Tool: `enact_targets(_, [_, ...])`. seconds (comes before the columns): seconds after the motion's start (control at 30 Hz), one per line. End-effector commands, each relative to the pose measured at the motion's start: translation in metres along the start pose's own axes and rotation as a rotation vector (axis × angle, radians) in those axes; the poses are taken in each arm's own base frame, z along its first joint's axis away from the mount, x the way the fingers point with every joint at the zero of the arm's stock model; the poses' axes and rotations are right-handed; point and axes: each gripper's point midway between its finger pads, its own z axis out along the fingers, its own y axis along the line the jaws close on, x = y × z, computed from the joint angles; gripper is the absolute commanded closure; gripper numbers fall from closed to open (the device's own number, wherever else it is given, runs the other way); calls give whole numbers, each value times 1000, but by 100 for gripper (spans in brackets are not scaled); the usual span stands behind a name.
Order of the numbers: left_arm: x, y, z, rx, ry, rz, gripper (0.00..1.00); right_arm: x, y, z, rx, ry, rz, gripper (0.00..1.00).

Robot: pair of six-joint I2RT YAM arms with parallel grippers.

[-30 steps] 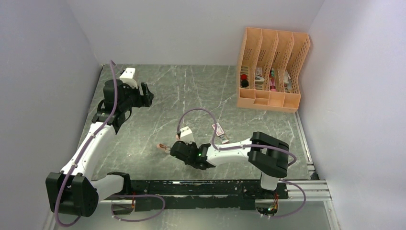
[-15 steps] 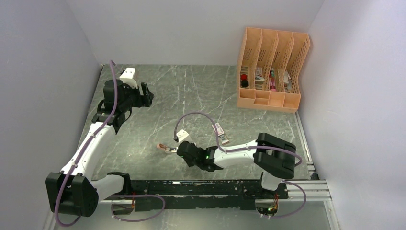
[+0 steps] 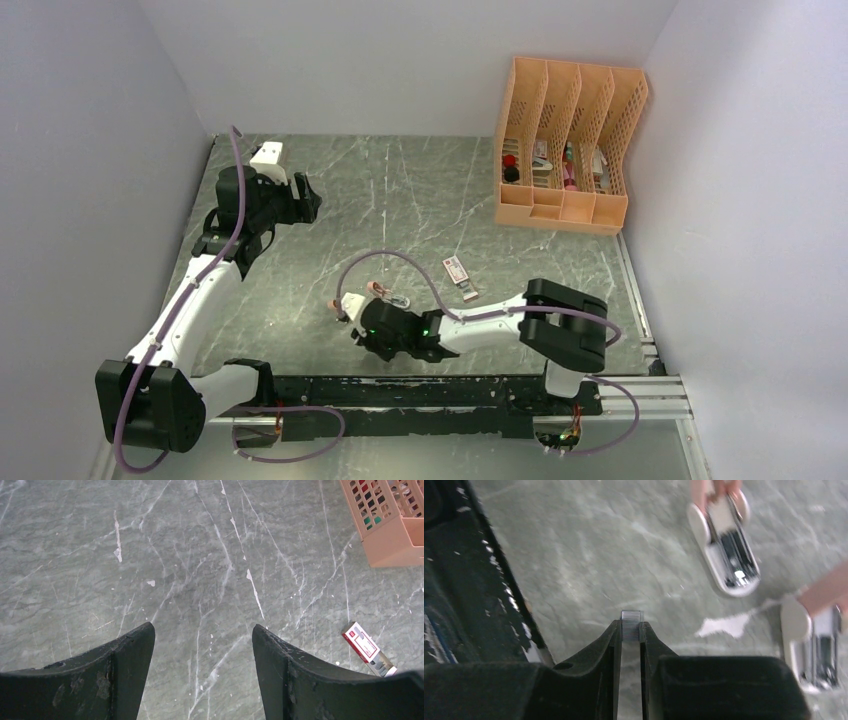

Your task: Load the staples into the stapler

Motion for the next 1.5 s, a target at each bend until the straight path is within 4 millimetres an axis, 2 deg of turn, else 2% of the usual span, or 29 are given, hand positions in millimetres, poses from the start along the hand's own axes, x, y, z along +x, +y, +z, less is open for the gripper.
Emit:
enact_targets(0.0, [0,2,-1,-15,-2,5,24,15,22,19,-120,66,-121,88])
enact_targets(0.2, [1,5,-2,-36,-5,5,24,0,35,42,-177,41,-191,88])
enact_targets(0.27, [1,6,-2,-38,-6,7,24,-1,35,45,-182,36,-196,84])
enact_targets(0.3, [1,6,-2,-39,-5,7,24,0,35,46,-182,31,-195,78])
enact_targets(0.43, [2,6,-1,-40,-1,8,24,4,33,42,-172,27,-188,64])
enact_targets(0.63, [4,8,1,-46,9,7,25,20,20,27,-116,11,-164,59])
enact_targets(0.83, [8,10,4,-55,22,7,25,33,9,18,-75,-49,-167,59])
enact_targets(1.1, [10,13,5,-66,28,7,25,39,11,28,-83,-77,-174,64])
enact_targets(1.3, [9,13,4,-71,23,11,25,42,4,33,-38,-112,-159,64])
enact_targets(1.47, [10,14,5,-73,27,12,25,45,9,38,-48,-112,-180,64])
